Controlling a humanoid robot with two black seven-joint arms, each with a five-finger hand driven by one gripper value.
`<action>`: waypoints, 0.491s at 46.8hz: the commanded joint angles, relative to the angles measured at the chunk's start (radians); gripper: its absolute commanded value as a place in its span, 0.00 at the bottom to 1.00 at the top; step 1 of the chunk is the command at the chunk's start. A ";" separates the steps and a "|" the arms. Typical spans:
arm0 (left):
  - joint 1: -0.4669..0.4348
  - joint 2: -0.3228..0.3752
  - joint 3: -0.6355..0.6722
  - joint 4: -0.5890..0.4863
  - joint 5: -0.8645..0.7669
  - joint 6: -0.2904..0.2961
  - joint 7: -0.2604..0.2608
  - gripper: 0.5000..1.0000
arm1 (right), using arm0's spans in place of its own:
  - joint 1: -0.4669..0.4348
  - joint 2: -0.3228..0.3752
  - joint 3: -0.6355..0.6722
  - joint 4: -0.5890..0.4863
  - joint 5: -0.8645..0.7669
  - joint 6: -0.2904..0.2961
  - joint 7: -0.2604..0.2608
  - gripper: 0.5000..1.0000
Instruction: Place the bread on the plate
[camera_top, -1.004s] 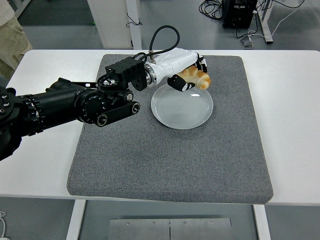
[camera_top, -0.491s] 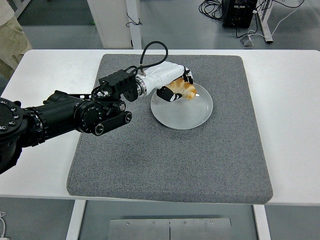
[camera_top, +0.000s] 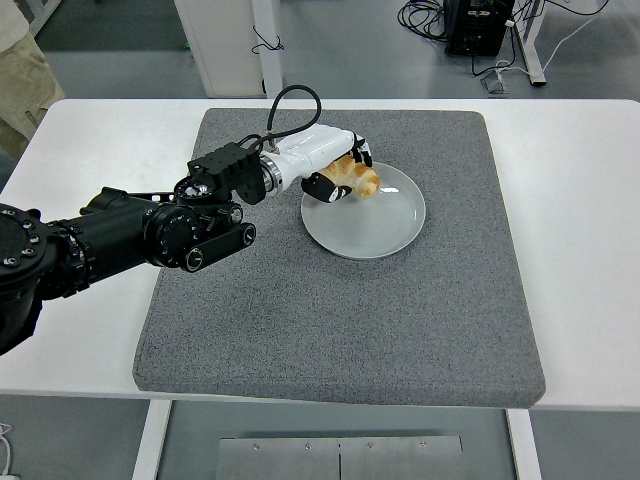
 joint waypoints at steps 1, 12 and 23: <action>0.000 0.000 0.002 -0.002 0.003 0.015 -0.001 0.00 | 0.000 0.000 0.000 0.001 0.000 0.000 0.001 1.00; 0.000 0.000 0.002 -0.017 0.014 0.021 -0.021 0.00 | 0.000 0.000 0.000 0.000 0.000 0.000 -0.001 1.00; 0.011 0.000 0.003 -0.022 0.032 0.021 -0.038 0.00 | 0.000 0.000 0.000 0.000 0.000 0.000 -0.001 1.00</action>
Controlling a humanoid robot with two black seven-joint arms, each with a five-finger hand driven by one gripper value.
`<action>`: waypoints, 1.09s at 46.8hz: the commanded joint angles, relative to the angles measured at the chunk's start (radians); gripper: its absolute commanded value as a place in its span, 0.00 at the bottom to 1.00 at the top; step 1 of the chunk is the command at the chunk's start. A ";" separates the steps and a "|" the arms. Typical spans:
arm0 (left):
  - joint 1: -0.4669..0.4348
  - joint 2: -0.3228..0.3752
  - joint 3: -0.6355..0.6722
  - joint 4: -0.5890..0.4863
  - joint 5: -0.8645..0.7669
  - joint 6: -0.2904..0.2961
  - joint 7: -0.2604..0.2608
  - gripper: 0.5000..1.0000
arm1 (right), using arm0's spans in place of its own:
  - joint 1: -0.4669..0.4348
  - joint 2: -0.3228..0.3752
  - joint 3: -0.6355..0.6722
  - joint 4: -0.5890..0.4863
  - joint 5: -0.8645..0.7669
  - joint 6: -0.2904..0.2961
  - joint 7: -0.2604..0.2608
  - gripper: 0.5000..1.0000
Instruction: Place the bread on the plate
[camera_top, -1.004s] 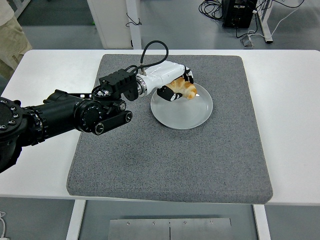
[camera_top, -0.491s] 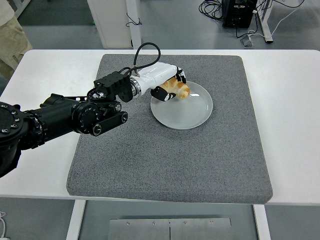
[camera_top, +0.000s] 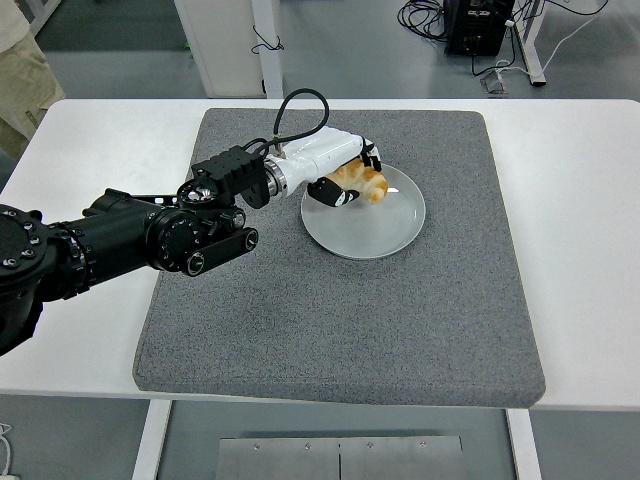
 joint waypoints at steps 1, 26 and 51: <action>0.009 0.000 0.000 0.000 0.008 0.000 -0.003 0.00 | 0.000 0.000 0.000 -0.001 0.000 0.000 0.002 1.00; 0.033 0.000 0.006 0.000 -0.022 -0.005 0.015 0.84 | 0.000 0.000 0.000 0.001 0.000 0.000 0.000 1.00; -0.079 0.000 -0.043 -0.126 -0.220 -0.026 0.000 0.94 | 0.000 0.000 0.000 -0.001 0.000 0.000 0.002 1.00</action>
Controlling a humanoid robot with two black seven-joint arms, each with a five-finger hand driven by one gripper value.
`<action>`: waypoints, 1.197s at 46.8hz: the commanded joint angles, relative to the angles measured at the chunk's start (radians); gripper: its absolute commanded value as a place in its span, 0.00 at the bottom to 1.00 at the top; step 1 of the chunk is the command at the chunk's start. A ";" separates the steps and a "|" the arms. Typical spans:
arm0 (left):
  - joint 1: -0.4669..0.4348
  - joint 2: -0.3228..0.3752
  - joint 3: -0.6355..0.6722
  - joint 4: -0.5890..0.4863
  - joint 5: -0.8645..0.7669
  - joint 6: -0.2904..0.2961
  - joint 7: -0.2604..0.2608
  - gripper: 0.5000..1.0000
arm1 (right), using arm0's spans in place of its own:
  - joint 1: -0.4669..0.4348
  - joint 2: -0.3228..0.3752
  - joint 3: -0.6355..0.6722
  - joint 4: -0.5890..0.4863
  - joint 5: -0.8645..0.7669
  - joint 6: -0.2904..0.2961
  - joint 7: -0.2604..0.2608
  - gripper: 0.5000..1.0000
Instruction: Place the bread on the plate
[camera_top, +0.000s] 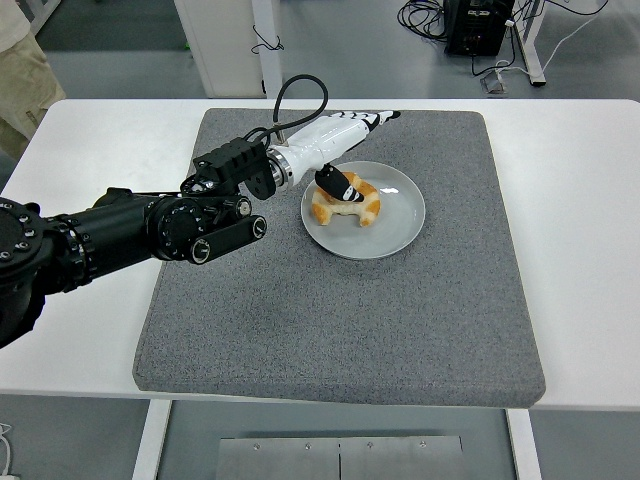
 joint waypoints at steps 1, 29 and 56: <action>-0.033 0.000 -0.019 -0.060 -0.060 -0.005 0.001 0.94 | 0.000 0.000 0.000 0.001 0.000 0.000 -0.001 1.00; 0.032 0.037 -0.310 0.072 -0.487 -0.083 -0.002 0.94 | 0.000 0.000 0.000 0.001 0.000 0.000 -0.001 1.00; 0.128 0.000 -0.698 0.373 -0.734 -0.340 0.056 0.94 | 0.001 0.000 0.005 0.013 0.000 0.005 -0.001 1.00</action>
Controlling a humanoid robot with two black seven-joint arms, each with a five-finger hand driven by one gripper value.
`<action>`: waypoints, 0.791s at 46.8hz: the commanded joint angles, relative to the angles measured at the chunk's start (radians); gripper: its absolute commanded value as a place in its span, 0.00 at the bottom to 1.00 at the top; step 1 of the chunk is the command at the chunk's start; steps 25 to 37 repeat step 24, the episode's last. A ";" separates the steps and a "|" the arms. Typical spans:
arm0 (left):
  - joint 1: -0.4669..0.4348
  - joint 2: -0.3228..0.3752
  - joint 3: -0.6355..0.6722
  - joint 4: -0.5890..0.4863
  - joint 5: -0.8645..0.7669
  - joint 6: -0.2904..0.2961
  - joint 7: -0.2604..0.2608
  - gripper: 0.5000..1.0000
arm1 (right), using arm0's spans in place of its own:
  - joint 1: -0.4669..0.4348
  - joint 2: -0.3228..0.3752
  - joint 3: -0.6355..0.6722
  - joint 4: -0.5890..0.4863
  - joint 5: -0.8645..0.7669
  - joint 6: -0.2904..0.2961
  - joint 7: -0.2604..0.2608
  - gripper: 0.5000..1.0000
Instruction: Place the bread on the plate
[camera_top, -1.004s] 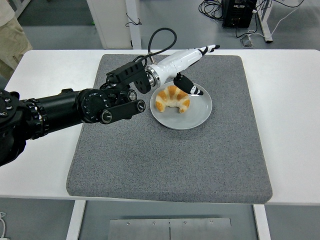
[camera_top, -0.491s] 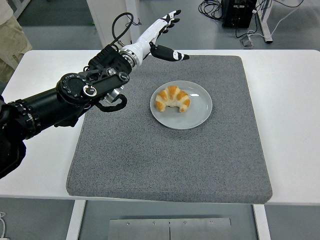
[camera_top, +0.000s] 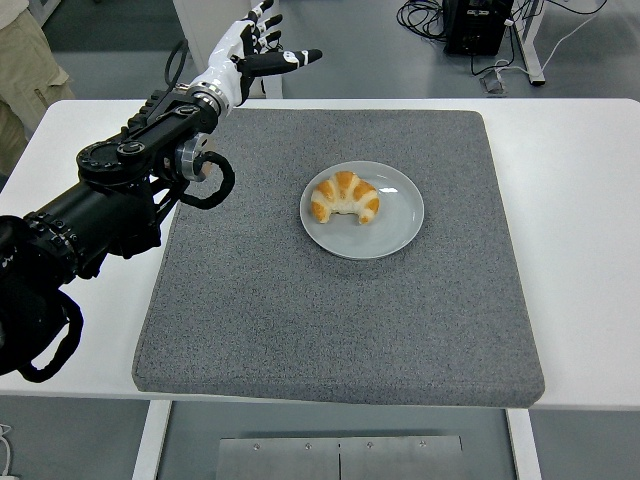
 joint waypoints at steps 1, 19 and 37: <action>0.019 0.000 -0.028 0.034 -0.039 -0.058 0.003 0.94 | 0.000 0.000 0.002 0.001 0.000 0.000 -0.001 1.00; 0.100 0.000 -0.174 0.080 -0.110 -0.127 -0.002 0.94 | -0.008 0.000 -0.002 0.001 0.000 -0.001 -0.001 1.00; 0.101 0.003 -0.177 0.080 -0.110 -0.129 -0.002 0.94 | -0.011 0.000 -0.001 0.001 0.000 -0.003 -0.001 1.00</action>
